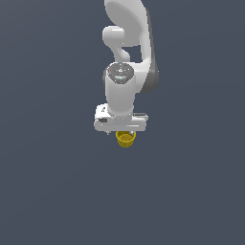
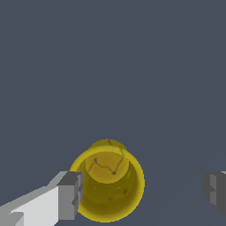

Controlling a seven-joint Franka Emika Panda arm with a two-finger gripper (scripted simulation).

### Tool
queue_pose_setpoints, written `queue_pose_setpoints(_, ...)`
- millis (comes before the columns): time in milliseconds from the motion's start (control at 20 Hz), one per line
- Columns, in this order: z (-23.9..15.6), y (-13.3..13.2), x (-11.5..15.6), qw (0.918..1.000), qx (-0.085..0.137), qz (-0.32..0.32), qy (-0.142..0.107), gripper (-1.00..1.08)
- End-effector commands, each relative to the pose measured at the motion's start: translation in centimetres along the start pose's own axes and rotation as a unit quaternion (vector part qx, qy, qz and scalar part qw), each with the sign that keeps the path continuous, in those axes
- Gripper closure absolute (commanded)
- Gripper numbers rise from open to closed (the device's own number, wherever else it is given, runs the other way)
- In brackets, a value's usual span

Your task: Pick up the object and move it to a goal position.

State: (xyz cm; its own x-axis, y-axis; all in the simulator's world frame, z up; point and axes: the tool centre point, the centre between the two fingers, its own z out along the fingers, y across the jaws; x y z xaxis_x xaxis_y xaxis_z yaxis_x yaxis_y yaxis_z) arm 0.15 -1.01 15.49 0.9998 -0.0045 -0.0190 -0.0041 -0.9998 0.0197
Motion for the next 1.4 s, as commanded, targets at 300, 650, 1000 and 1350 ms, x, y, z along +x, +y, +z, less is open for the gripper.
queue_pose_setpoints(300,-0.5,0.2,0.6,0.9999,0.001,-0.006,0.01,-0.2)
queue_pose_setpoints(650,-0.3,0.1,0.6,0.9998,-0.001,-0.018,0.003,-0.2)
queue_pose_setpoints(1000,0.7,-0.4,0.7,0.997,-0.012,-0.071,-0.028,-0.2)
queue_pose_setpoints(1350,2.4,-0.9,0.7,0.9818,-0.03,-0.166,-0.088,-0.2)
